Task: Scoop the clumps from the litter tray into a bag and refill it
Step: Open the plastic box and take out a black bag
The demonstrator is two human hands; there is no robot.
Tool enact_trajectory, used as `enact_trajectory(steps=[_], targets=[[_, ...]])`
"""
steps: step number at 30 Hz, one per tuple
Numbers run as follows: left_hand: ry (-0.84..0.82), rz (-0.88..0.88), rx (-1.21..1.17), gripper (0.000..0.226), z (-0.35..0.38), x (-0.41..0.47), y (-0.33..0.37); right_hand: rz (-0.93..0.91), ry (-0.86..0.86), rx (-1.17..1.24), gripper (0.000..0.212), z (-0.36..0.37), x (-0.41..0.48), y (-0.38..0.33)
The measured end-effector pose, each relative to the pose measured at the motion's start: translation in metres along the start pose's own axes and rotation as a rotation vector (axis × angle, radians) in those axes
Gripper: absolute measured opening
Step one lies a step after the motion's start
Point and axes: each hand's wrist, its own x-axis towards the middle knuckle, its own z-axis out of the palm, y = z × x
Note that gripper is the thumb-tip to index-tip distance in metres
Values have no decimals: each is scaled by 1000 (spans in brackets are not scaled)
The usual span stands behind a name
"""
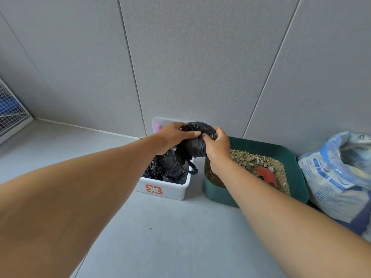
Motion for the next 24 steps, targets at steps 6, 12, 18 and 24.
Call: enact_trajectory(steps=[6, 12, 18, 24], targets=[[-12, -65, -79, 23, 8, -1, 9, -164, 132, -236, 29, -40, 7, -9], [-24, -145, -440, 16, 18, -6, 29, -152, 178, -358, 37, -68, 16, -17], [133, -59, -613, 6, 29, 0, 51, -145, 87, -376, 38, -88, 32, -35], [442, 50, 507, 63, 39, 15, 49, 35, -63, -153, 36, -108, 54, -72]])
